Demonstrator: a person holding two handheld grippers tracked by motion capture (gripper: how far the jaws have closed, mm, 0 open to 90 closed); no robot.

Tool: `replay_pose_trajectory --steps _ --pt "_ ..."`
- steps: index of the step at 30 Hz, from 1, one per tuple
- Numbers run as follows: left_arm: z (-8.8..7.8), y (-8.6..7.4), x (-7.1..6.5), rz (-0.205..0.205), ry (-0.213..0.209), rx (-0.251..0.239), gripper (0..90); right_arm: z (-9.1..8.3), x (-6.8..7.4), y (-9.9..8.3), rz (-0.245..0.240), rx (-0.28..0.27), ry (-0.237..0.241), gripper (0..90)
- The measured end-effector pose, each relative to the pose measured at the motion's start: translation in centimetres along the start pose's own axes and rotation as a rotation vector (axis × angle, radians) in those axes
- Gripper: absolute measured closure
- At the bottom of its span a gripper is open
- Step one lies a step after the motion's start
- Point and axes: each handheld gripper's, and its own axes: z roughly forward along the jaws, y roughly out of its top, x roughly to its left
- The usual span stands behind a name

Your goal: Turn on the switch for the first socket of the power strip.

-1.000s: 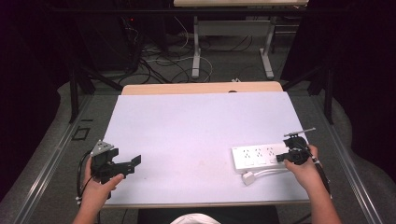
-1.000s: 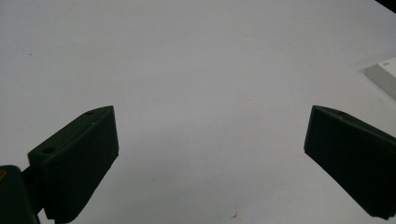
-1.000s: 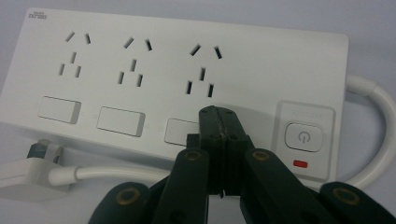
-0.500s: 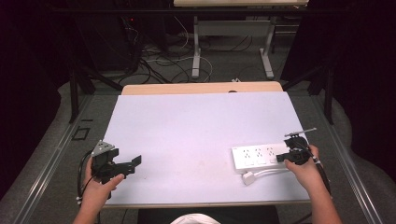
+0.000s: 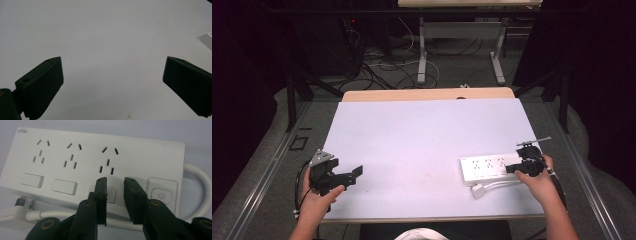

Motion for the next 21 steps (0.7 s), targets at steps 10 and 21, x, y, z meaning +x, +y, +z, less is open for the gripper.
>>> replay_pose_trajectory --steps 10,21 --pt "-0.15 -0.03 0.09 0.007 0.002 0.01 3.3 -0.2 0.42 0.13 -0.037 -0.028 -0.034 52.4" --pt "-0.46 -0.02 -0.15 0.006 0.002 -0.004 3.3 -0.97 0.62 0.29 -0.153 -0.148 -0.072 29.9"
